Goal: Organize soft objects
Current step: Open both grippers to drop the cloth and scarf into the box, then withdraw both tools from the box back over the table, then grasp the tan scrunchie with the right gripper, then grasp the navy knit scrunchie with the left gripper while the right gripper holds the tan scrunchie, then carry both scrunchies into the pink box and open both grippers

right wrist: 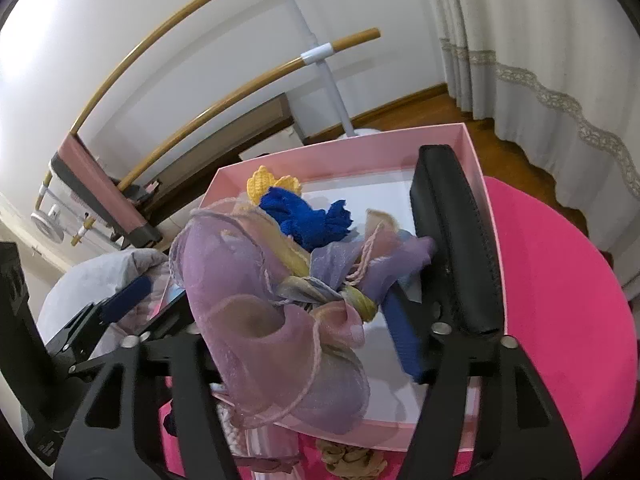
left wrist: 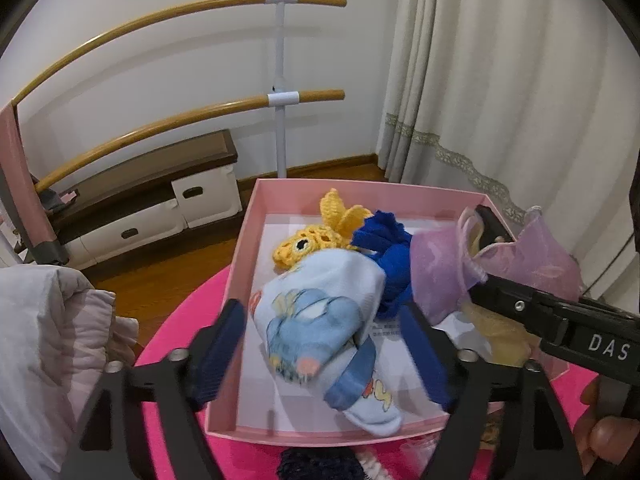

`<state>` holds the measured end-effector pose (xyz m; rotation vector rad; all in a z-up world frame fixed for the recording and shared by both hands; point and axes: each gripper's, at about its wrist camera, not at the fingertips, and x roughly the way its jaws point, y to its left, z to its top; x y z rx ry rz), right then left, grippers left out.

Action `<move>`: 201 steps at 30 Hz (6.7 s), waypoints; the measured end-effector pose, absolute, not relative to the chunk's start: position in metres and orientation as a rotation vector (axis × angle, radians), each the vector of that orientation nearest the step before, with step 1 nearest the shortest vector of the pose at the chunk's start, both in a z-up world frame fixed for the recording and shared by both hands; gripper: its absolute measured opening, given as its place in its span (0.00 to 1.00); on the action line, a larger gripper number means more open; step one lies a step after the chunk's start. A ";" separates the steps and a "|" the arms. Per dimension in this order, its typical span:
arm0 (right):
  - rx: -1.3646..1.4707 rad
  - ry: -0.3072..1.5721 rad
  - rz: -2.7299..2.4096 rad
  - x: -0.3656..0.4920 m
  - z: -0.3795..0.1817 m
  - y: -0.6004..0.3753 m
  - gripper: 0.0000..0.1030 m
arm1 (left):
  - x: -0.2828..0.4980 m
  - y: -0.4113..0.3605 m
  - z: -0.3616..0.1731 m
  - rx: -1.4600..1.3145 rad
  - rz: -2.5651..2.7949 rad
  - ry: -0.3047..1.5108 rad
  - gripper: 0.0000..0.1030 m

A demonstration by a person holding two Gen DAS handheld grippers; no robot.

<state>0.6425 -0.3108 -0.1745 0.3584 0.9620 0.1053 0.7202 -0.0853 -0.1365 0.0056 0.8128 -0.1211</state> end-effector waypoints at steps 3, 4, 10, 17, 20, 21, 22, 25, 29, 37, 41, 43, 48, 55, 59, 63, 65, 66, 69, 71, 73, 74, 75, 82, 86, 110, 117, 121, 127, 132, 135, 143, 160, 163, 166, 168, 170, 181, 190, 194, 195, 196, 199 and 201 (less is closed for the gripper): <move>0.366 0.941 0.098 0.637 -0.172 -0.314 0.84 | 0.717 -0.083 -0.134 0.006 -0.100 0.787 0.85; 0.366 0.935 0.087 0.634 -0.171 -0.315 0.89 | 0.717 -0.081 -0.133 0.003 -0.090 0.779 0.86; 0.368 0.887 0.060 0.620 -0.158 -0.317 1.00 | 0.698 -0.075 -0.132 -0.012 -0.048 0.734 0.88; 0.353 0.843 0.054 0.593 -0.142 -0.317 1.00 | 0.643 -0.070 -0.128 0.005 -0.029 0.677 0.97; 0.330 0.835 0.040 0.582 -0.138 -0.315 1.00 | 0.619 -0.072 -0.122 0.025 -0.012 0.661 0.99; 0.323 0.831 0.036 0.578 -0.136 -0.314 1.00 | 0.613 -0.073 -0.120 0.031 -0.009 0.655 0.99; 0.309 0.822 0.033 0.572 -0.133 -0.312 1.00 | 0.608 -0.073 -0.117 0.038 -0.006 0.649 0.99; 0.263 0.799 0.013 0.556 -0.125 -0.305 1.00 | 0.588 -0.079 -0.112 0.060 0.009 0.630 1.00; 0.194 0.773 -0.030 0.531 -0.115 -0.298 1.00 | 0.560 -0.088 -0.107 0.079 0.001 0.616 1.00; 0.126 0.714 -0.060 0.477 -0.101 -0.289 1.00 | 0.504 -0.087 -0.096 0.068 -0.012 0.601 1.00; 0.123 0.689 -0.065 0.453 -0.096 -0.287 1.00 | 0.480 -0.082 -0.089 0.056 -0.016 0.595 1.00; 0.121 0.679 -0.065 0.442 -0.095 -0.287 1.00 | 0.468 -0.080 -0.086 0.049 -0.019 0.592 1.00; 0.102 0.662 -0.069 0.419 -0.090 -0.280 1.00 | 0.435 -0.079 -0.084 0.037 -0.018 0.584 1.00; 0.090 0.641 -0.080 0.390 -0.085 -0.274 1.00 | 0.402 -0.078 -0.084 0.027 -0.025 0.603 1.00; 0.076 0.624 -0.084 0.377 -0.081 -0.268 1.00 | 0.385 -0.075 -0.082 0.005 -0.020 0.602 1.00; 0.084 0.597 -0.087 0.362 -0.075 -0.264 1.00 | 0.370 -0.075 -0.081 -0.003 -0.018 0.600 1.00; 0.084 0.586 -0.085 0.356 -0.072 -0.261 1.00 | 0.364 -0.076 -0.082 -0.004 -0.014 0.601 1.00; 0.082 0.580 -0.085 0.352 -0.071 -0.259 1.00 | 0.362 -0.076 -0.082 -0.005 -0.013 0.602 1.00; 0.081 0.566 -0.078 0.347 -0.067 -0.255 1.00 | 0.355 -0.075 -0.082 -0.010 -0.012 0.604 1.00; 0.081 0.558 -0.075 0.342 -0.067 -0.252 1.00 | 0.351 -0.074 -0.082 -0.011 -0.006 0.600 1.00; 0.084 0.553 -0.073 0.339 -0.065 -0.250 1.00 | 0.347 -0.074 -0.081 -0.013 -0.005 0.598 1.00; 0.084 0.549 -0.072 0.337 -0.065 -0.250 1.00 | 0.345 -0.073 -0.081 -0.014 -0.005 0.596 1.00; 0.084 0.548 -0.072 0.336 -0.064 -0.249 1.00 | 0.343 -0.073 -0.082 -0.013 -0.004 0.593 1.00; 0.087 0.541 -0.078 0.333 -0.062 -0.250 1.00 | 0.336 -0.074 -0.083 -0.012 0.003 0.582 1.00; 0.092 0.545 -0.082 0.334 -0.064 -0.252 1.00 | 0.336 -0.074 -0.086 -0.012 0.003 0.587 1.00; 0.112 0.680 -0.089 0.383 -0.110 -0.271 1.00 | 0.409 -0.071 -0.137 -0.010 -0.003 0.713 1.00; 0.114 0.789 -0.077 0.431 -0.148 -0.280 1.00 | 0.476 -0.076 -0.160 0.010 0.007 0.744 1.00; 0.120 0.842 -0.073 0.463 -0.169 -0.283 1.00 | 0.512 -0.076 -0.175 0.015 0.011 0.762 1.00; 0.118 0.912 -0.061 0.499 -0.200 -0.285 1.00 | 0.558 -0.077 -0.197 0.024 0.009 0.783 1.00; 0.119 0.942 -0.052 0.513 -0.215 -0.285 1.00 | 0.586 -0.082 -0.220 0.034 -0.002 0.810 0.98; 0.120 0.953 -0.046 0.518 -0.220 -0.284 0.99 | 0.600 -0.086 -0.231 0.049 -0.008 0.823 0.97; 0.086 0.995 -0.021 0.532 -0.235 -0.273 0.64 | 0.615 -0.086 -0.241 0.005 -0.106 0.849 0.52; 0.078 0.938 -0.029 0.507 -0.214 -0.275 0.23 | 0.582 -0.077 -0.218 -0.014 -0.118 0.808 0.14; 0.069 0.922 -0.025 0.499 -0.205 -0.271 0.23 | 0.569 -0.077 -0.211 -0.009 -0.109 0.793 0.14; 0.066 0.904 -0.018 0.488 -0.196 -0.267 0.23 | 0.550 -0.075 -0.202 -0.009 -0.108 0.780 0.14; 0.063 0.895 -0.010 0.483 -0.191 -0.264 0.23 | 0.536 -0.078 -0.194 -0.004 -0.108 0.770 0.14; 0.059 0.884 -0.001 0.475 -0.184 -0.261 0.23 | 0.525 -0.077 -0.189 -0.001 -0.110 0.765 0.14; 0.049 0.795 0.036 0.435 -0.143 -0.246 0.23 | 0.463 -0.075 -0.158 -0.001 -0.111 0.727 0.15; 0.056 0.732 0.056 0.407 -0.115 -0.244 0.23 | 0.412 -0.078 -0.131 0.005 -0.124 0.684 0.15; 0.064 0.719 0.065 0.398 -0.108 -0.244 0.23 | 0.397 -0.081 -0.120 0.011 -0.127 0.670 0.15; 0.068 0.718 0.069 0.397 -0.108 -0.245 0.23 | 0.392 -0.081 -0.118 0.013 -0.128 0.667 0.15; 0.070 0.715 0.071 0.396 -0.107 -0.245 0.23 | 0.389 -0.082 -0.115 0.012 -0.128 0.664 0.15; 0.076 0.711 0.079 0.397 -0.104 -0.248 0.23 | 0.391 -0.084 -0.112 0.013 -0.127 0.662 0.15; 0.079 0.708 0.084 0.401 -0.102 -0.251 0.23 | 0.396 -0.084 -0.111 0.015 -0.127 0.662 0.15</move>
